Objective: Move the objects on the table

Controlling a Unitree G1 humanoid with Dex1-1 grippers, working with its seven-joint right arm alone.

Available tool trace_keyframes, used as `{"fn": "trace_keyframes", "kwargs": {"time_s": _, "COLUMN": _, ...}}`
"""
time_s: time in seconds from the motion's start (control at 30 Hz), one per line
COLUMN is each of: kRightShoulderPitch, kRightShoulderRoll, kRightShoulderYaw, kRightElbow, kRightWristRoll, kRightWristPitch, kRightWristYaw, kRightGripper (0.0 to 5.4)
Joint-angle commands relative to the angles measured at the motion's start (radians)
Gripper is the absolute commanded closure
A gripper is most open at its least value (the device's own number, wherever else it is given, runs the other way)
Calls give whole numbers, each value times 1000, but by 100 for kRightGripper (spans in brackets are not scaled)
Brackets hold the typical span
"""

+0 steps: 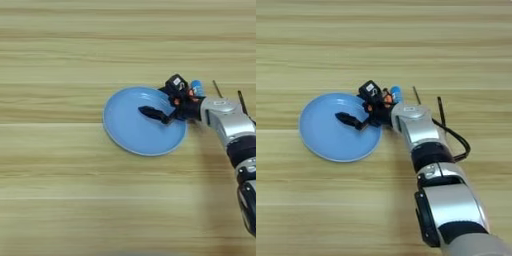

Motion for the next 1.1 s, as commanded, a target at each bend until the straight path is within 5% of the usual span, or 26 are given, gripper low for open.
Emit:
{"fn": "trace_keyframes", "kwargs": {"time_s": 0.03, "kRightShoulderPitch": -47, "kRightShoulderRoll": -33, "kRightShoulderYaw": 4, "kRightElbow": -76, "kRightWristRoll": 12, "kRightWristPitch": -7, "kRightWristYaw": 16, "kRightGripper": 2}}
{"fn": "trace_keyframes", "kwargs": {"time_s": 1.1, "kRightShoulderPitch": 84, "kRightShoulderRoll": -71, "kRightShoulderYaw": 92, "kRightElbow": -261, "kRightWristRoll": 11, "kRightWristPitch": 47, "kRightWristYaw": 202, "kRightGripper": 2}}
